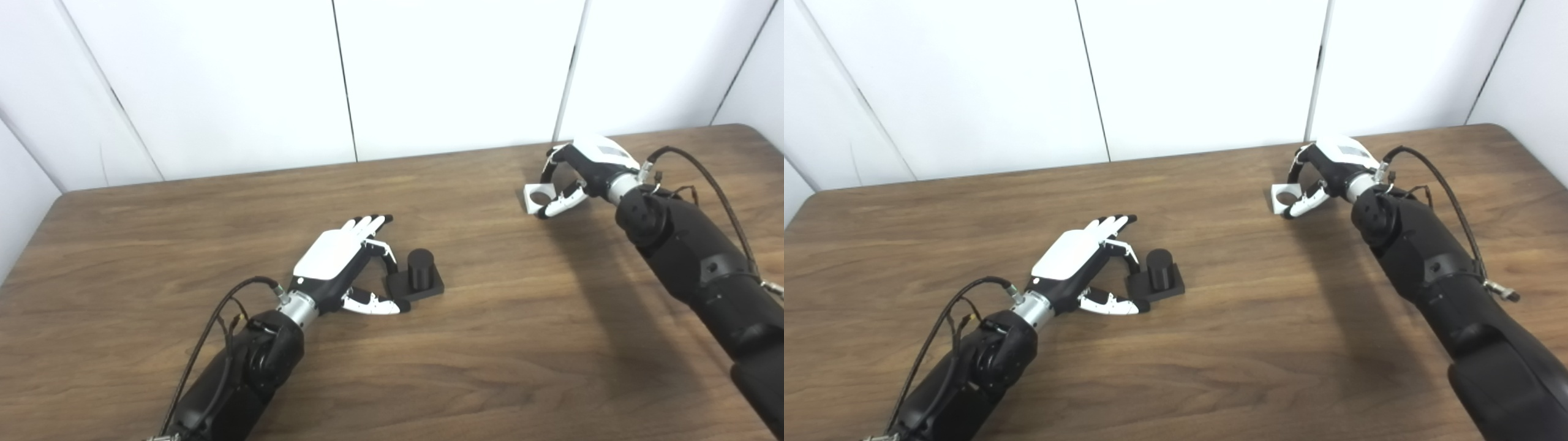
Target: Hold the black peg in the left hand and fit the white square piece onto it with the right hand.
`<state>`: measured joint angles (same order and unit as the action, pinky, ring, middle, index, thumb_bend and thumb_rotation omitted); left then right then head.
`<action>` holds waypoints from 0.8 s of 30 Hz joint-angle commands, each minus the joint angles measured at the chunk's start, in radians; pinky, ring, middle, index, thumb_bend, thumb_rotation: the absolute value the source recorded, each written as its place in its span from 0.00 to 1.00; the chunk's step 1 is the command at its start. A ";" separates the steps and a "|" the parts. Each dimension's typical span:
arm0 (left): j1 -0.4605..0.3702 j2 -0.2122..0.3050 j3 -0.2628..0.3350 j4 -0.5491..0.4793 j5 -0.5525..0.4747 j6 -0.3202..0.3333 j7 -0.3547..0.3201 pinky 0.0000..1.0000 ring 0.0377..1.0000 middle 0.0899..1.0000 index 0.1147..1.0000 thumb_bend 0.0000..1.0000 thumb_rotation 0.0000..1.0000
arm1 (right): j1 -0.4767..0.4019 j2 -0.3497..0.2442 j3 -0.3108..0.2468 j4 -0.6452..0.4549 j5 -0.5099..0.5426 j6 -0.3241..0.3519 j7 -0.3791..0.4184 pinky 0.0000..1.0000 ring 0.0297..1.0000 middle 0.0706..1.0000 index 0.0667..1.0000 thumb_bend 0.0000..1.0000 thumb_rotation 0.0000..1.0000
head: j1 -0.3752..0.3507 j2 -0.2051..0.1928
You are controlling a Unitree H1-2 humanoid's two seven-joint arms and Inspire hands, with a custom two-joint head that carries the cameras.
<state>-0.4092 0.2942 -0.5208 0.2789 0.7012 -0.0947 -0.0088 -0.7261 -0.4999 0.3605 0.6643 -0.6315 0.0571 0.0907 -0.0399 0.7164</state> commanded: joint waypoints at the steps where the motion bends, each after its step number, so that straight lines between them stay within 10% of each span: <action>1: 0.050 0.033 -0.027 0.059 0.051 0.047 -0.069 1.00 1.00 1.00 0.60 0.92 0.40 | -0.002 0.007 0.017 -0.008 -0.012 -0.022 0.006 0.85 0.93 0.85 0.45 0.52 0.15 | -0.001 0.000; 24: 0.034 0.030 -0.031 0.082 0.049 0.042 -0.072 1.00 1.00 1.00 0.60 0.92 0.40 | 0.040 -0.018 -0.075 -0.182 0.034 -0.020 -0.047 0.72 0.85 0.82 0.45 0.52 0.15 | -0.010 0.000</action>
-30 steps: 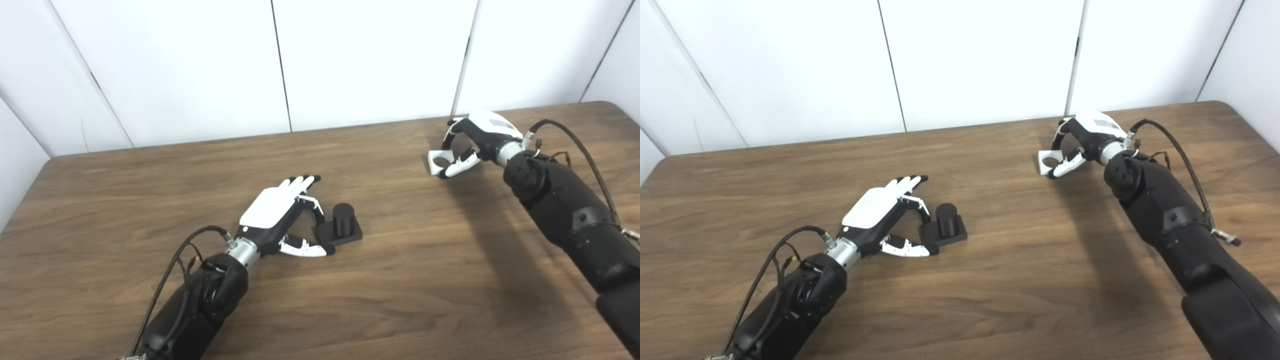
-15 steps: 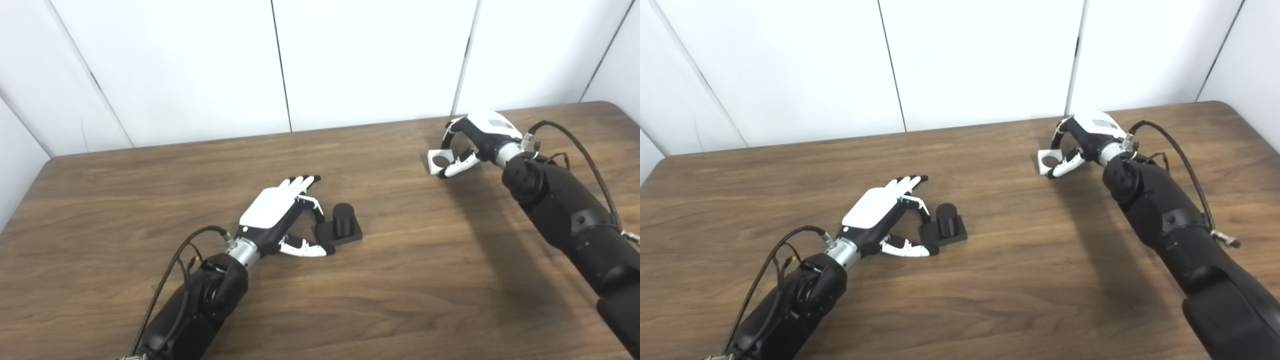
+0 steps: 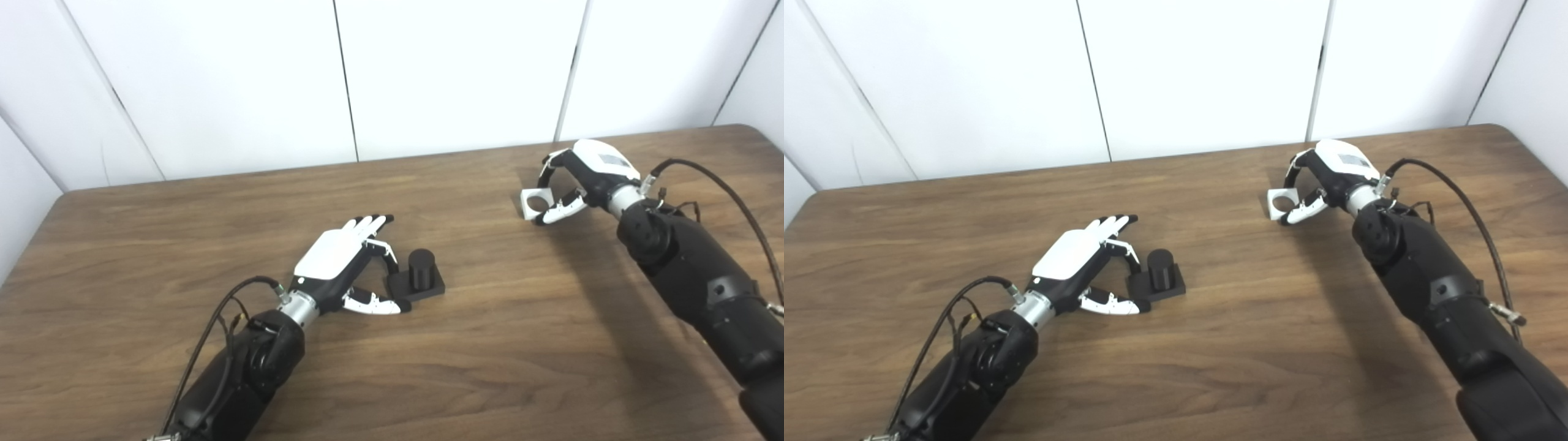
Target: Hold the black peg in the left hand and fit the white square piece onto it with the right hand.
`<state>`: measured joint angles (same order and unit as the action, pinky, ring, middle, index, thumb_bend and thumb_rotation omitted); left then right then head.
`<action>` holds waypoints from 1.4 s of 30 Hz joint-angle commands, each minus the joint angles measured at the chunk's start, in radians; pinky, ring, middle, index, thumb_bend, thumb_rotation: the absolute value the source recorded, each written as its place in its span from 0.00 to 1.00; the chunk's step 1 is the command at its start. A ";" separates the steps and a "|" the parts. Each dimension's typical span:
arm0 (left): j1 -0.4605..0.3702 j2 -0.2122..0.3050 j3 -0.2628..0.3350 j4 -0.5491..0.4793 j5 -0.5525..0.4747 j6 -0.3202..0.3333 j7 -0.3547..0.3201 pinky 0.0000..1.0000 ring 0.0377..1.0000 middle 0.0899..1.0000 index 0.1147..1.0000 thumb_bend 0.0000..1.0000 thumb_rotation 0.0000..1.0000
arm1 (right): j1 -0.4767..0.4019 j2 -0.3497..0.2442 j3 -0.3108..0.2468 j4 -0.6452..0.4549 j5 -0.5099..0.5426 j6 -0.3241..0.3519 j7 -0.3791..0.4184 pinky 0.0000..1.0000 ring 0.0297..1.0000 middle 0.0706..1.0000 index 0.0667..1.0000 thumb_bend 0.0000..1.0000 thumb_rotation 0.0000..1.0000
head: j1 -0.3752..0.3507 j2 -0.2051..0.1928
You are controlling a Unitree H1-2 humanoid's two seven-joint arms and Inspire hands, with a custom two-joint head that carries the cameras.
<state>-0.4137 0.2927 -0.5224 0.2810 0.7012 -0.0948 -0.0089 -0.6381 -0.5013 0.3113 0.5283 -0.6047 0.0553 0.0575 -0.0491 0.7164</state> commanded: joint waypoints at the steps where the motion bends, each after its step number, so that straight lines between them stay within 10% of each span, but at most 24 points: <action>1: 0.038 0.031 -0.029 0.081 0.048 0.041 -0.072 1.00 1.00 1.00 0.60 0.92 0.40 | -0.047 -0.017 -0.029 -0.052 0.008 -0.017 -0.013 0.74 0.86 0.82 0.45 0.52 0.15 | 0.000 0.000; 13: 0.038 0.028 -0.034 0.072 0.052 0.055 -0.081 1.00 1.00 1.00 0.60 0.92 0.39 | -0.031 -0.024 -0.071 -0.169 0.026 0.001 0.035 0.85 0.93 0.85 0.45 0.52 0.15 | 0.008 0.006; 42: 0.030 0.010 -0.038 0.085 0.054 0.062 -0.078 1.00 1.00 1.00 0.60 0.92 0.38 | 0.034 0.072 -0.071 -0.607 0.051 0.083 0.235 0.74 0.87 0.84 0.45 0.52 0.15 | 0.014 0.016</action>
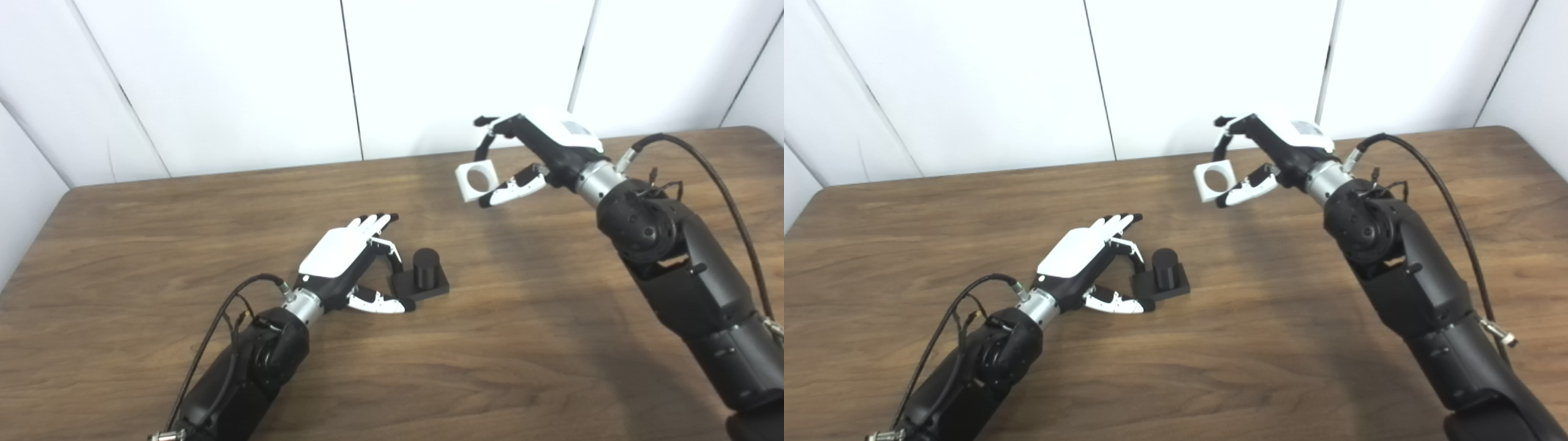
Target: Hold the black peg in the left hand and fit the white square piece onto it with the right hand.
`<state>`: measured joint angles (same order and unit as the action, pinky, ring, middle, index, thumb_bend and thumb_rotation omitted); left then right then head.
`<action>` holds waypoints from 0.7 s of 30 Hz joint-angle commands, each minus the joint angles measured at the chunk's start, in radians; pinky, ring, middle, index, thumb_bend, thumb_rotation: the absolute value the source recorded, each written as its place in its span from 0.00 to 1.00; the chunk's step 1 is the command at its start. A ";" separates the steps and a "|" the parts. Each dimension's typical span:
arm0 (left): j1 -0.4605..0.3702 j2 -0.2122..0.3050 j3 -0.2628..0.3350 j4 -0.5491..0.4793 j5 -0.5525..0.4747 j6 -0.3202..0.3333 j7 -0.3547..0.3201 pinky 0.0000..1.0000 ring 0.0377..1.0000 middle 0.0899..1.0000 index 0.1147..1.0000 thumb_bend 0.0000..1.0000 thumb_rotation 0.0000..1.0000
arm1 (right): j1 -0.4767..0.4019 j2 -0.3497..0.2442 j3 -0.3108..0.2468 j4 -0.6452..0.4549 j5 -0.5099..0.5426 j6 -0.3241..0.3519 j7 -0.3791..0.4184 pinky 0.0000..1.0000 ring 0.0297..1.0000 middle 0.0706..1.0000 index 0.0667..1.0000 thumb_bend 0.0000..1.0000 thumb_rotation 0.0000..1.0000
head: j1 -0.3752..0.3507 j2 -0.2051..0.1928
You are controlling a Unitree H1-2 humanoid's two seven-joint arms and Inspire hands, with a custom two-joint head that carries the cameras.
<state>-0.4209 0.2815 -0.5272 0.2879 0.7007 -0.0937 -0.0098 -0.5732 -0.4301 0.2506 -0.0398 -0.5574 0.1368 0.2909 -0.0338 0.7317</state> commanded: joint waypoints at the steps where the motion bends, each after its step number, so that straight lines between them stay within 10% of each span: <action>1: 0.037 0.021 -0.032 0.079 0.052 0.058 -0.075 1.00 1.00 1.00 0.60 0.92 0.37 | -0.029 0.005 -0.009 -0.048 0.002 0.005 0.006 0.74 0.86 0.84 0.45 0.52 0.15 | -0.001 0.001; 21: 0.039 0.014 -0.028 0.080 0.052 0.051 -0.061 1.00 1.00 1.00 0.60 0.92 0.39 | 0.015 0.075 0.049 -0.176 -0.030 0.031 0.094 0.76 0.86 0.84 0.45 0.52 0.15 | 0.009 0.011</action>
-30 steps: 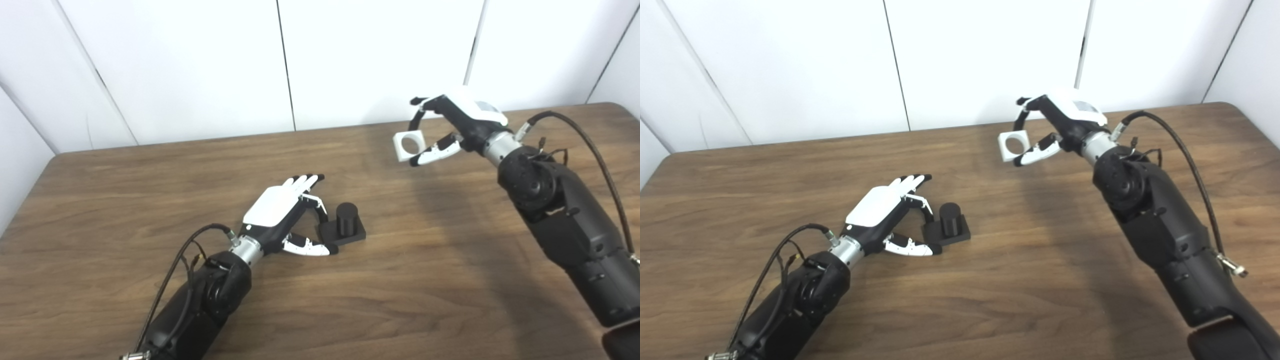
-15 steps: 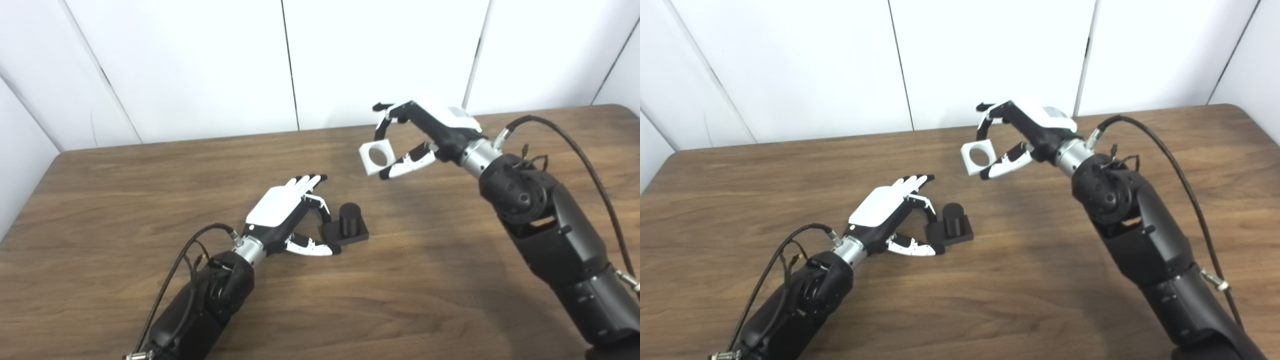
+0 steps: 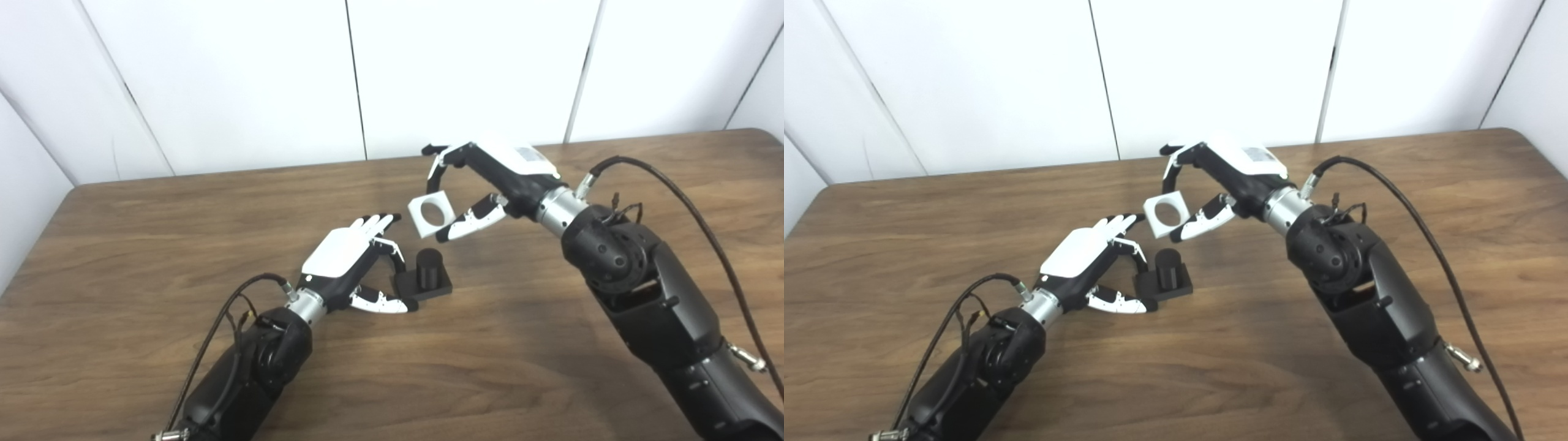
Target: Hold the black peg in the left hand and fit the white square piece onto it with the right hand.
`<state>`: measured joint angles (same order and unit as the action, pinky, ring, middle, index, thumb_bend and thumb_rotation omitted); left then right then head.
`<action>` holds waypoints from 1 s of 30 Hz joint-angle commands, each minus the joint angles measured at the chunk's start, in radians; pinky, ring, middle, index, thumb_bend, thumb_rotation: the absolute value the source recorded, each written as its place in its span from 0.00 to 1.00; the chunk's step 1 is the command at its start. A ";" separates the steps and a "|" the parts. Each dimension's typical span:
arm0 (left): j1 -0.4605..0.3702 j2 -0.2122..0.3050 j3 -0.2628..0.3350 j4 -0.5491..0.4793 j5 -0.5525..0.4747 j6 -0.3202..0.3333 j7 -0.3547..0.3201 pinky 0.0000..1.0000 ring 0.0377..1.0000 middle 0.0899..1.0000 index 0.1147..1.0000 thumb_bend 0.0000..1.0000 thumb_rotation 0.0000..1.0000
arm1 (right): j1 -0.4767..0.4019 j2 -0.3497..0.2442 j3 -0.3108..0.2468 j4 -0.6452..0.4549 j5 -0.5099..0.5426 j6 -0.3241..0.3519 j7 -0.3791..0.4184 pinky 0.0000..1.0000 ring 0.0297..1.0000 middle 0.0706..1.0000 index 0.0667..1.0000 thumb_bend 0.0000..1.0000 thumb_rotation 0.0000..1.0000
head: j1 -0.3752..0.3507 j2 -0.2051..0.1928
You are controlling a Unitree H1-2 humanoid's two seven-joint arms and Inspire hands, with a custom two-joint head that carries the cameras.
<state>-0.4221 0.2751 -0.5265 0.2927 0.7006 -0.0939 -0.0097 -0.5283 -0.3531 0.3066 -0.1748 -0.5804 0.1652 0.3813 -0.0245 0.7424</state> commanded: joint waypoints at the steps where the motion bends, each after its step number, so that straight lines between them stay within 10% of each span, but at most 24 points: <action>1: 0.041 0.021 -0.029 0.075 0.052 0.051 -0.061 1.00 1.00 1.00 0.59 0.93 0.38 | -0.026 -0.002 -0.007 -0.044 -0.007 0.004 0.007 0.76 0.86 0.84 0.45 0.52 0.15 | 0.000 0.000; 30: 0.039 0.032 -0.023 0.056 0.046 0.060 -0.082 1.00 1.00 1.00 0.60 0.92 0.40 | 0.025 -0.014 0.004 -0.051 -0.013 -0.020 0.048 0.75 0.86 0.84 0.45 0.52 0.15 | 0.008 0.013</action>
<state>-0.4237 0.2748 -0.5247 0.2953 0.7006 -0.0938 -0.0100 -0.4658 -0.3633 0.3168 -0.2077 -0.5951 0.1762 0.4383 -0.0153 0.7547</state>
